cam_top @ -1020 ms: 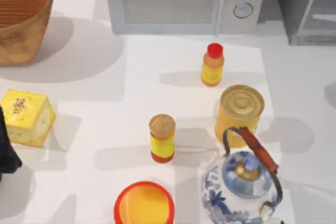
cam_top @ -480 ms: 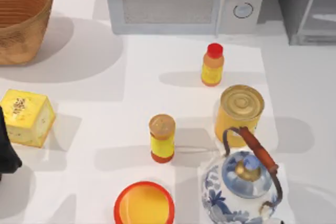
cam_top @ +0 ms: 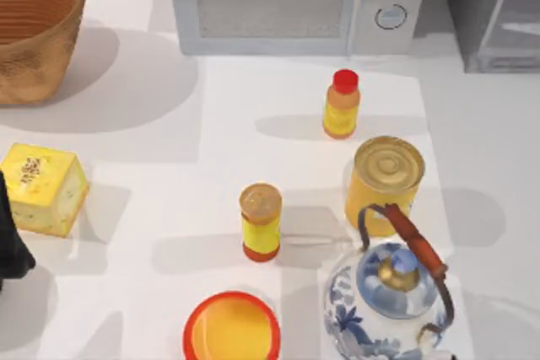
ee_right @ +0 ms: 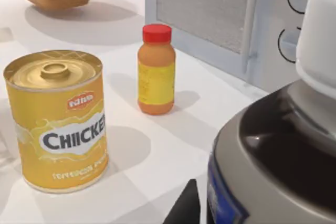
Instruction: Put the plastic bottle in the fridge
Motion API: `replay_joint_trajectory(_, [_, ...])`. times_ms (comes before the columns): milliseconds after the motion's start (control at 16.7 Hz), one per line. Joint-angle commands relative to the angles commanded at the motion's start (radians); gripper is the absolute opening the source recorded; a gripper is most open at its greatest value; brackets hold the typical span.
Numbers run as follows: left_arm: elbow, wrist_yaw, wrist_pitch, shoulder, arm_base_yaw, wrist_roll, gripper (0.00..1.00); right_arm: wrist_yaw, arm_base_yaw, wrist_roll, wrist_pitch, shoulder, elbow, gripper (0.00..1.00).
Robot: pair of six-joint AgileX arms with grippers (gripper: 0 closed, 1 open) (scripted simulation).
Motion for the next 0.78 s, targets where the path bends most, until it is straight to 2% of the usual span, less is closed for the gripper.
replay_joint_trajectory(60, [0.0,0.0,0.0,0.0,0.0,0.0,1.0,0.001,0.122,0.002,0.011,-0.042,-0.021,0.01])
replay_joint_trajectory(180, [0.0,0.0,0.0,0.0,0.0,0.0,1.0,0.012,0.126,0.01,0.015,-0.053,-0.024,0.01])
replay_joint_trajectory(360, [0.0,0.0,0.0,0.0,0.0,0.0,1.0,0.094,0.156,0.083,0.042,-0.148,-0.054,0.01])
replay_joint_trajectory(540, [0.0,0.0,0.0,0.0,0.0,0.0,1.0,0.242,0.217,0.23,0.087,-0.339,-0.114,0.01])
replay_joint_trajectory(780, [0.0,0.0,0.0,0.0,0.0,0.0,1.0,0.538,0.336,0.516,0.163,-0.714,-0.235,0.01])
